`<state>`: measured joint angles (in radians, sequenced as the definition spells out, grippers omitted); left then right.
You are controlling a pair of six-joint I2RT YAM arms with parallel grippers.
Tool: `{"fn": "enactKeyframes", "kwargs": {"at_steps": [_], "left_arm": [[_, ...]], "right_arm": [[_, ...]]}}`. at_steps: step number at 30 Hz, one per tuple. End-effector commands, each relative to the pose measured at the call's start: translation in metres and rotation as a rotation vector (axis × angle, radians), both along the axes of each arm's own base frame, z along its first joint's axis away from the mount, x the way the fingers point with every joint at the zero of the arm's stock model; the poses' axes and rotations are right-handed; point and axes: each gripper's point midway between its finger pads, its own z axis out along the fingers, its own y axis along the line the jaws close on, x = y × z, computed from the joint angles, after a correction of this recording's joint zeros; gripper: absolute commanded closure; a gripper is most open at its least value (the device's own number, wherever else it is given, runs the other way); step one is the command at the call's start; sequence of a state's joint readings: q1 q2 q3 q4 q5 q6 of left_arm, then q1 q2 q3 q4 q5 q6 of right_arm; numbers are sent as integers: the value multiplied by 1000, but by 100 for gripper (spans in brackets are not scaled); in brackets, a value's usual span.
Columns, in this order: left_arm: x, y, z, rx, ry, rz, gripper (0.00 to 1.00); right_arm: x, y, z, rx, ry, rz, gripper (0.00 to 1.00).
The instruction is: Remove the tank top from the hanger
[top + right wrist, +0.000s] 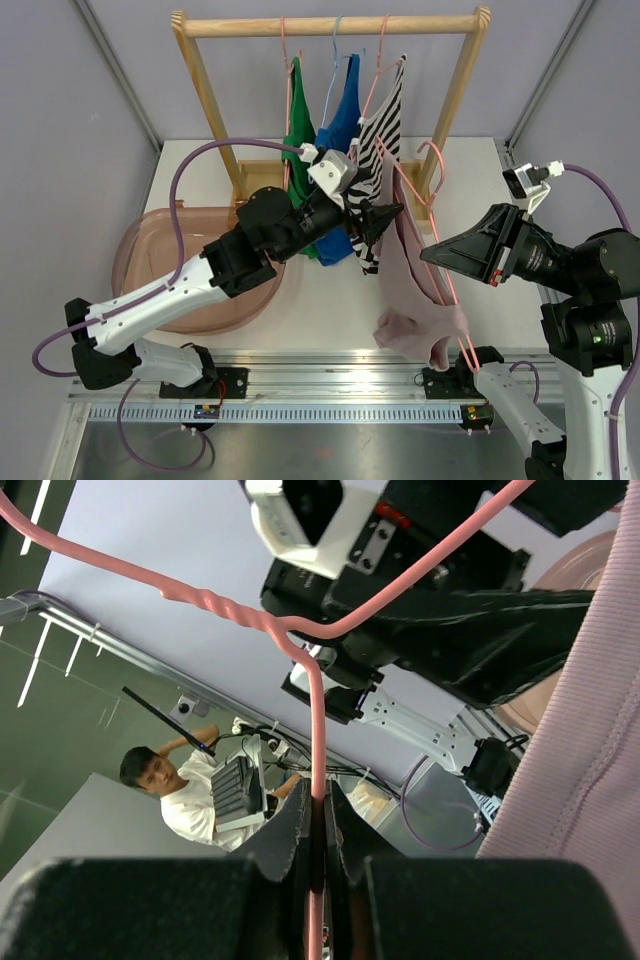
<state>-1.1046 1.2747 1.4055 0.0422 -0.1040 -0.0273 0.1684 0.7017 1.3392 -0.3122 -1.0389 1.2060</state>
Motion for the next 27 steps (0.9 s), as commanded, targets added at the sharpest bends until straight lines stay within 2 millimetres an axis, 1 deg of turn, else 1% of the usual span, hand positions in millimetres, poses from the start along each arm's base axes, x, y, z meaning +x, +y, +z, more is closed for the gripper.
{"fn": "enactKeyframes", "kwargs": {"at_steps": [1,2,3,4,6,7,8,9,10,11,12,13,14,16,17,19,20,21,22,23,24,26,27], "left_arm": [[1,7,49,-126,-78,28,13],[3,7,46,-124,-75,37,16],[4,5,44,-122,-73,38,24],[7,5,43,-106,-92,50,30],[9,4,39,-99,-88,61,39],[10,3,38,-98,-88,63,48],[12,3,36,-95,-86,75,50],[13,3,36,-95,-85,78,57],[15,1,34,-91,-81,84,73],[21,4,33,-91,-72,119,81],[24,7,35,-98,-64,142,89],[28,10,34,-109,-48,171,100],[37,21,35,-123,-29,247,100],[45,31,34,-135,-17,316,100],[53,45,36,-157,0,398,100],[61,62,37,-207,48,490,100],[67,83,38,-237,73,590,100],[68,93,39,-257,84,638,100],[74,113,33,-272,110,743,100],[73,124,36,-298,117,782,100],[72,138,39,-322,124,822,100],[74,158,34,-331,150,904,100],[77,170,35,-335,156,933,100]], "right_arm": [[-23,-2,17,1,-90,34,100],[-24,-1,18,1,-89,41,100],[-24,-1,18,1,-91,44,100],[-25,-1,18,0,-96,43,100],[-23,-1,17,-5,-99,39,100],[-23,-1,18,-3,-96,43,100],[-23,0,18,0,-94,49,100],[-24,0,18,5,-82,63,100],[-26,0,19,7,-97,67,100],[-26,0,18,2,-96,67,100],[-25,0,18,-12,-129,59,100],[-24,1,14,-27,-105,63,100],[-24,1,12,-35,-110,71,100],[-22,4,8,-44,-85,113,100],[-23,6,5,-51,-81,141,100],[-22,8,-2,-70,-66,163,100],[-21,10,-8,-91,-75,187,100],[-21,11,-17,-110,-31,202,100],[-21,12,-23,-122,-21,216,100],[-21,14,-31,-135,-16,252,100],[-26,16,-32,-133,-34,291,100],[-36,16,-37,-128,-23,362,100],[-41,16,-34,-122,-54,393,100]]}}
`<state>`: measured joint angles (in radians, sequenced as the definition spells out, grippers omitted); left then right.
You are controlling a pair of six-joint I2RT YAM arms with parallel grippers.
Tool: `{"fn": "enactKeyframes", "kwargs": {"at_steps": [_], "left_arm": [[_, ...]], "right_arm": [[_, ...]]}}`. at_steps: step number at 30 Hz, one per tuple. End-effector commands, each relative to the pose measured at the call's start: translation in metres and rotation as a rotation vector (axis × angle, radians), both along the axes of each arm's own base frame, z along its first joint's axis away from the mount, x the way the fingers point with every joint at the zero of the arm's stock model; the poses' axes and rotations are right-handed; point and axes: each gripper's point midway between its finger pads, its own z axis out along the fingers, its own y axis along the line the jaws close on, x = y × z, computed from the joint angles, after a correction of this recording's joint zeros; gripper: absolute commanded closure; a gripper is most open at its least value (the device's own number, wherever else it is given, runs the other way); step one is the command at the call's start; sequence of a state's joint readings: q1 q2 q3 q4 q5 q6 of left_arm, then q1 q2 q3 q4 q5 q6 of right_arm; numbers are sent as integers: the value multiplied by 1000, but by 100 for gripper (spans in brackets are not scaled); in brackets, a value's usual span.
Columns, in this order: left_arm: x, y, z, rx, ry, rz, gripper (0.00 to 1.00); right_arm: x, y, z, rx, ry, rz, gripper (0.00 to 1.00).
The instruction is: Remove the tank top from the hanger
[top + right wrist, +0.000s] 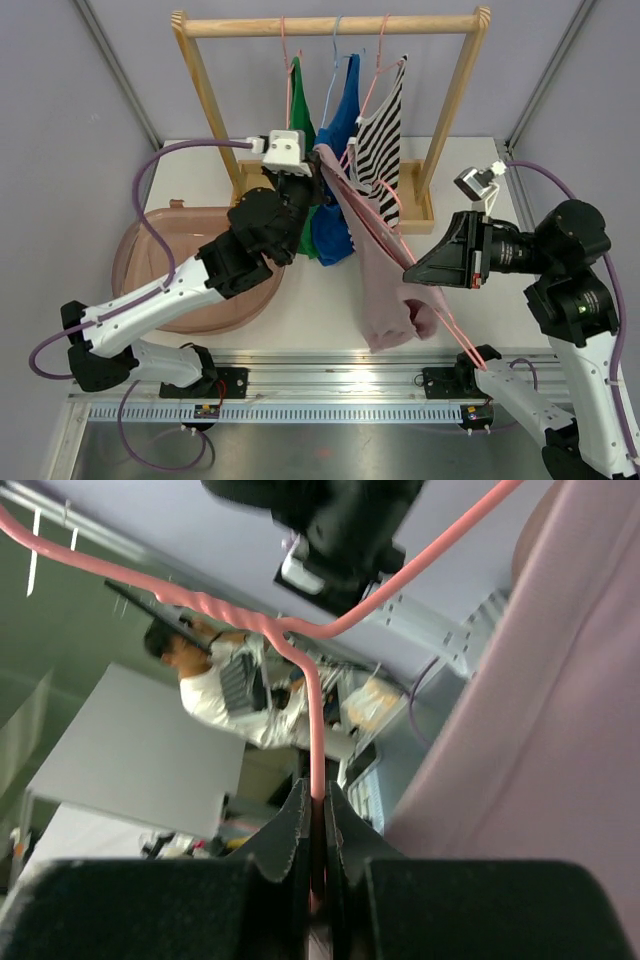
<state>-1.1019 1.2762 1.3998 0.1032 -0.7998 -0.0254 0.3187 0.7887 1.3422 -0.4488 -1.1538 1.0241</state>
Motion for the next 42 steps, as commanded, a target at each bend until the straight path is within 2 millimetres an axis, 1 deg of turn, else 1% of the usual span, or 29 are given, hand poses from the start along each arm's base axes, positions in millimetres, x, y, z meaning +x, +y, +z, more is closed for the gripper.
{"fn": "enactKeyframes", "kwargs": {"at_steps": [1,4,7,9,10,11,12,16,18,19,20,22,23,24,25,26,27,28,29,30,32,33,34,35,36,37,38,40,42], "left_arm": [[4,80,34,-250,13,271,100],[12,91,25,-232,65,285,100],[12,87,18,-206,95,238,100],[9,76,14,-189,118,170,100],[8,63,12,-170,133,101,100],[10,60,1,-124,172,85,100],[8,58,7,-143,182,66,100],[2,42,-18,-87,258,-18,100],[-11,34,-18,-119,259,-110,100],[-15,27,-39,-98,285,-150,100],[-30,20,-25,-151,249,-265,100],[-56,-2,-30,-153,230,-460,100],[-68,-13,-40,-156,209,-537,100],[-83,-13,-33,-150,158,-603,100],[-100,-25,-44,-131,134,-704,100],[-116,-30,-43,-110,90,-769,100],[-132,-31,-40,-108,51,-842,100],[-146,-35,-41,-103,22,-912,100],[-155,-39,-55,-80,29,-947,100],[-159,-40,-60,-74,29,-966,100],[-160,-39,-71,-73,55,-960,100],[-154,-37,-74,-77,77,-921,100],[-140,-33,-88,-59,130,-835,100],[-132,-29,-94,-50,157,-780,100],[-125,-26,-95,-54,175,-739,100],[-117,-20,-111,-16,227,-674,100],[-115,-18,-114,-10,238,-654,100],[-110,-12,-127,16,268,-613,100],[-107,-7,-131,17,281,-583,100]], "right_arm": [[-34,-3,1,9,-88,176,100],[-54,-8,9,25,-168,236,100],[-61,-12,18,39,-250,220,100],[-60,-11,21,44,-303,214,100],[-59,-11,22,47,-320,216,100],[-57,-10,20,46,-320,228,100],[-56,-9,21,52,-348,235,100],[-54,-8,26,68,-402,247,100],[-50,-7,34,92,-459,206,100],[-48,-6,37,102,-484,186,100],[-38,-5,43,120,-526,117,100],[-27,-4,51,141,-589,29,100],[-13,-5,58,161,-634,-82,100],[-6,-7,66,189,-687,-147,100],[15,-11,69,211,-694,-285,100],[17,-17,83,281,-766,-355,100],[25,-21,87,317,-776,-418,100],[46,-26,79,348,-743,-519,100],[42,-34,93,442,-814,-562,100],[48,-39,94,482,-817,-607,100],[83,-46,78,490,-709,-735,100],[103,-47,66,433,-624,-789,100],[122,-54,71,383,-552,-876,100],[143,-47,38,228,-426,-889,100],[151,-43,28,165,-371,-885,100],[155,-30,25,130,-331,-819,100],[158,-22,16,107,-282,-779,100],[165,-8,8,109,-182,-709,100],[172,-3,3,89,-142,-689,100]]}}
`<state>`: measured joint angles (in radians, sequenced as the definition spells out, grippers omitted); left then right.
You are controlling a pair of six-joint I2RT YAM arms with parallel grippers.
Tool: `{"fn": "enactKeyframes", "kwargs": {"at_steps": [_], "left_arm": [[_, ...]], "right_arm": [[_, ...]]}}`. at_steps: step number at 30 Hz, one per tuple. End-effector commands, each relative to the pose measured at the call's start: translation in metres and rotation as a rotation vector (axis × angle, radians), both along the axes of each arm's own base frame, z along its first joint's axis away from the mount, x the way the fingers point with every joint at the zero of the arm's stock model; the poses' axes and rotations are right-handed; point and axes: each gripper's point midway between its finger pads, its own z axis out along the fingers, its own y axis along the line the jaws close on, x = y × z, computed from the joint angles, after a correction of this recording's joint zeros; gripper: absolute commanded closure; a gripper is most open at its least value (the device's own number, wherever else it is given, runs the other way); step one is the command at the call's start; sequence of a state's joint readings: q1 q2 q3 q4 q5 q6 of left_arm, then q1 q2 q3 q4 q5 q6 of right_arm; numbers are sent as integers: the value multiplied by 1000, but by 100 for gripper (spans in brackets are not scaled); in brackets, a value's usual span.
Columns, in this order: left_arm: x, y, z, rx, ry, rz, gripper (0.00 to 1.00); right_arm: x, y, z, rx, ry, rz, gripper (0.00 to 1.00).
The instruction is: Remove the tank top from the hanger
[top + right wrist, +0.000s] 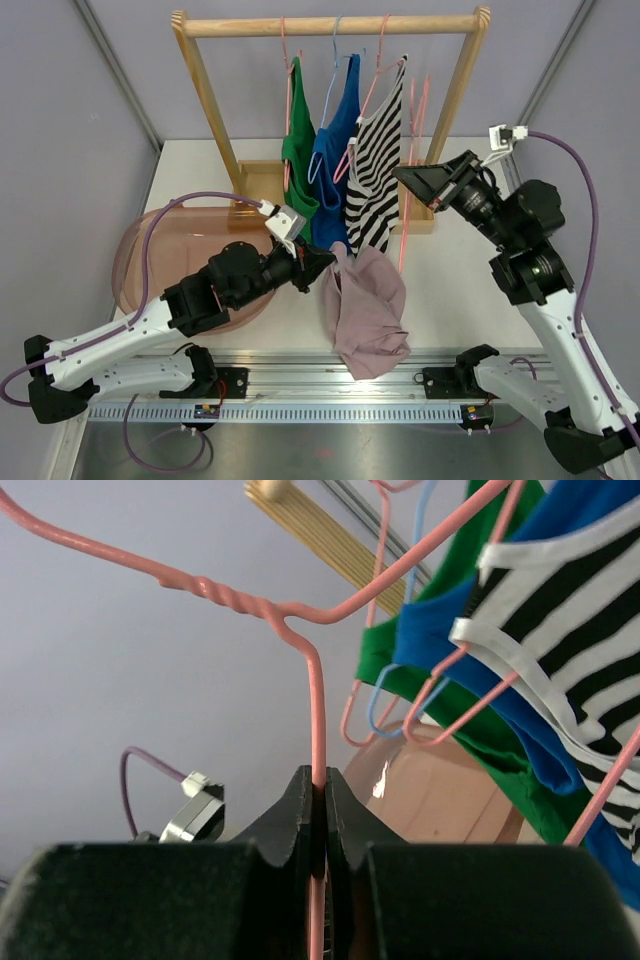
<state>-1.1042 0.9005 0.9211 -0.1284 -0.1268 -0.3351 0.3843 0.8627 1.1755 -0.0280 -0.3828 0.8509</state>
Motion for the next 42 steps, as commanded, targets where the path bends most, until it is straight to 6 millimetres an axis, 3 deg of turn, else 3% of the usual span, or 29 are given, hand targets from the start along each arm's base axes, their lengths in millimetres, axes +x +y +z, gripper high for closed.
{"fn": "enactKeyframes", "kwargs": {"at_steps": [1,3,4,5,7,11,12,15,16,20,21,27,34,35,38,41,42], "left_arm": [[17,17,2,-1,-1,137,100],[22,24,-2,11,9,183,100],[29,33,-9,42,18,241,100],[32,37,-12,55,28,271,100],[37,44,-23,101,40,317,100],[37,46,-39,138,52,327,96],[37,47,-41,143,53,330,80],[36,50,-49,159,65,334,50],[35,52,-50,161,67,335,35],[34,59,-56,181,65,345,14],[33,60,-59,189,66,342,1],[29,60,-67,225,76,319,1],[25,42,-84,295,79,261,1],[24,38,-84,295,78,252,1],[19,23,-88,311,74,216,1],[16,8,-96,332,81,184,1],[14,2,-97,333,84,170,1]], "right_arm": [[13,12,-11,4,149,58,100],[28,4,-1,43,141,64,100],[33,10,-3,79,207,141,100],[40,4,11,108,155,144,100],[57,-1,18,114,147,128,100],[82,-3,30,136,154,147,100],[97,-9,31,156,174,136,100],[115,-10,38,159,172,142,100],[118,-10,40,160,168,145,100],[133,-15,47,182,171,126,100],[140,-16,46,196,189,128,100],[169,-24,39,226,235,128,100],[175,-27,25,215,276,109,98],[175,-27,22,218,285,115,85],[165,-29,23,202,261,102,59],[150,-31,29,186,239,95,42],[141,-31,34,174,217,94,27]]}}
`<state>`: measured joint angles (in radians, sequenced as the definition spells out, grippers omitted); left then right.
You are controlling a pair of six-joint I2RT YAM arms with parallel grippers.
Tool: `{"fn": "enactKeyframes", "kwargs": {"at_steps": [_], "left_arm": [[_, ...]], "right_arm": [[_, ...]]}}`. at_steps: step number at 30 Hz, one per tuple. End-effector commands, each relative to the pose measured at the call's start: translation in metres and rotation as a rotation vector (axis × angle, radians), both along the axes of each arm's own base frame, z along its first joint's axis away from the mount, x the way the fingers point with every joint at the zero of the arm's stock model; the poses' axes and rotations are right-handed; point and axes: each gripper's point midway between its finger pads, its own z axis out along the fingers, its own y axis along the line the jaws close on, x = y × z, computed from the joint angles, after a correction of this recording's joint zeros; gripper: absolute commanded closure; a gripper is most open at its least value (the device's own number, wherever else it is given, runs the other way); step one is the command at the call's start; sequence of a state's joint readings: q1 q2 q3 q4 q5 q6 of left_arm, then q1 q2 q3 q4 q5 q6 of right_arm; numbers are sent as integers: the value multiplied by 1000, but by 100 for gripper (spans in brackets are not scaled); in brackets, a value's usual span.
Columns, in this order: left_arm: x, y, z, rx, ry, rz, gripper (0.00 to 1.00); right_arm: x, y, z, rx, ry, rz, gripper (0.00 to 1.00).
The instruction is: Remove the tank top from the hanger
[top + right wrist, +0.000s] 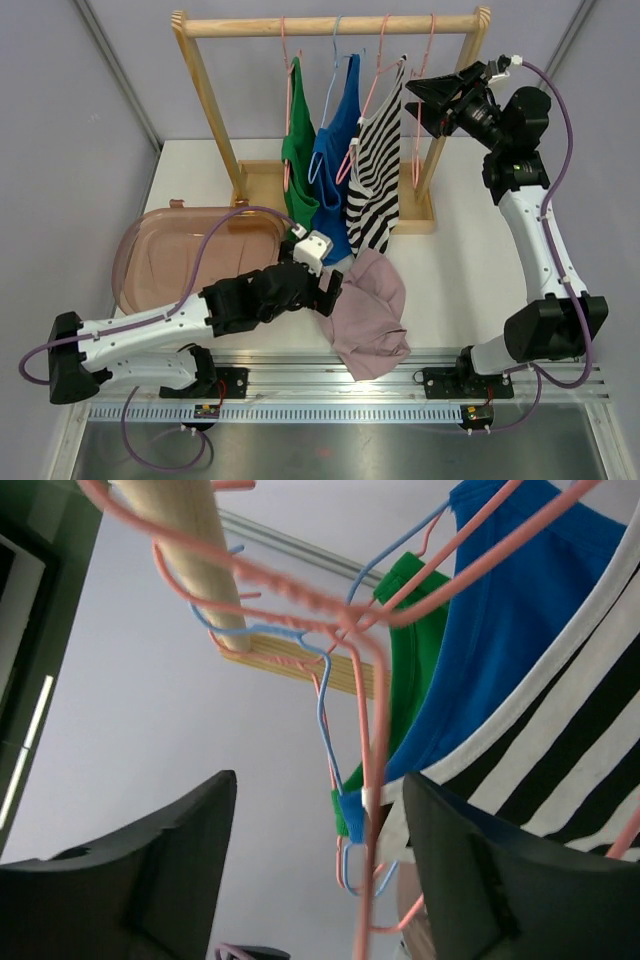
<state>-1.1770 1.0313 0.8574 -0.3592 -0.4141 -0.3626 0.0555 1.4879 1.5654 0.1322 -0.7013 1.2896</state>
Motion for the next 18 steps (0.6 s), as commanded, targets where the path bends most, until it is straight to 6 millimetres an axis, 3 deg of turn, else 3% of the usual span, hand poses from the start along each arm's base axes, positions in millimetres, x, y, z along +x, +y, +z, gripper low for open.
{"fn": "enactKeyframes", "kwargs": {"at_steps": [1,5,8,9,13,17,18], "left_arm": [[-2,-31,13,-53,-14,-49,1],[-7,-54,-6,-55,26,-84,1],[-13,-72,-27,-32,67,-109,1],[-15,-76,-32,-25,77,-114,1],[-16,-94,-55,15,117,-118,1],[-21,-103,-85,66,171,-120,1],[-22,-104,-101,98,192,-118,1]], "right_arm": [[-42,-3,34,-40,-137,9,22],[-59,-7,27,-99,-155,-23,0],[-81,-19,23,-200,-190,-125,1],[-83,-25,10,-240,-143,-160,1],[-106,-53,-9,-407,-154,-336,1],[-149,-72,-17,-534,-211,-427,0],[-156,-74,-24,-559,-194,-426,1]]}}
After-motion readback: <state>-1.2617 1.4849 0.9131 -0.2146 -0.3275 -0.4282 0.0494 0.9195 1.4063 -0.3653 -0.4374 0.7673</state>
